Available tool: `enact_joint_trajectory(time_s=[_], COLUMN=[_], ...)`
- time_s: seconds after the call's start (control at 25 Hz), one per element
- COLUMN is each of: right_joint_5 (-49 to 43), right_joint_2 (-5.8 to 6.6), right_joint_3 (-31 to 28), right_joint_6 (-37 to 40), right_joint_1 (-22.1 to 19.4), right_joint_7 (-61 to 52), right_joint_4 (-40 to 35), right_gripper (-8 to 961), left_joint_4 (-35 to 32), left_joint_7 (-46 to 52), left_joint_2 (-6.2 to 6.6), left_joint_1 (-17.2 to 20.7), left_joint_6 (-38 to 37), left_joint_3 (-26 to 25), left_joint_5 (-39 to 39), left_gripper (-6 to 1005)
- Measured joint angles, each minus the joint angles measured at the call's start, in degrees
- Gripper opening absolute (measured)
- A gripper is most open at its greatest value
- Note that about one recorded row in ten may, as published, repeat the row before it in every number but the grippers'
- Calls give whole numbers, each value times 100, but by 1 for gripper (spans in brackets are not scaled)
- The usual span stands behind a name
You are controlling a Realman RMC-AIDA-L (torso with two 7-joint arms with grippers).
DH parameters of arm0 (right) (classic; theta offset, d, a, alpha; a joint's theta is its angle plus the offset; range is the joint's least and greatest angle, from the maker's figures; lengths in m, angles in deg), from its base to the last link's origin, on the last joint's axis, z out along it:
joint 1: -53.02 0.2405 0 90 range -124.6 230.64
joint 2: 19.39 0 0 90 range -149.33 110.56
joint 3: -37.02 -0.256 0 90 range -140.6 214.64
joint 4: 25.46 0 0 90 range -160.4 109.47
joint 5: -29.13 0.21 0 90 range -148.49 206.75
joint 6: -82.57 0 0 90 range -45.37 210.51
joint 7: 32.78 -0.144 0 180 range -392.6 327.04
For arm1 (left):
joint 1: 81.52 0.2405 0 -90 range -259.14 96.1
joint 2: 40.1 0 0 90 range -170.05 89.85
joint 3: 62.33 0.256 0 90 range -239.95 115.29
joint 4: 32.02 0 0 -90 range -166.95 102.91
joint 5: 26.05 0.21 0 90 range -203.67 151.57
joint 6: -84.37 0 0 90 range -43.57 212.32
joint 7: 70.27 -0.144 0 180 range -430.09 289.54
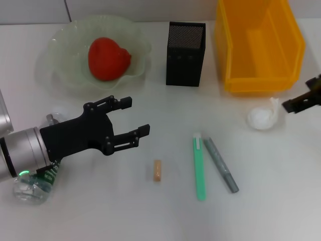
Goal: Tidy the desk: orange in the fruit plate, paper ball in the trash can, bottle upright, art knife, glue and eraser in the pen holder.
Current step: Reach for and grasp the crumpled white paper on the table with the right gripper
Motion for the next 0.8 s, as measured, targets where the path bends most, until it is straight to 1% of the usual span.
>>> enact_joint_trajectory(time_s=[0.12, 0.24, 0.56, 0.8], right_joint_5=[-196, -251, -310, -328], right_joint_2=[-5, -5, -5, 2], right_joint_3=[680, 1072, 1396, 1460], right_joint_6=[-422, -915, -1836, -2192], right_joint_1=[113, 146, 306, 508], right_joint_7=[-373, -473, -453, -451], right_joint_4=[432, 837, 1866, 2573], right_gripper=[807, 803, 792, 783], left_joint_4=[0, -1, -5, 29], left_joint_7=[-1, -1, -1, -2], left_joint_2=[-2, -2, -6, -1], left_joint_1=[-13, -15, 6, 8], left_joint_6=[52, 65, 135, 170], left_joint_3=[10, 12, 15, 19], left_joint_5=[0, -1, -1, -2], left_gripper=[802, 802, 802, 802])
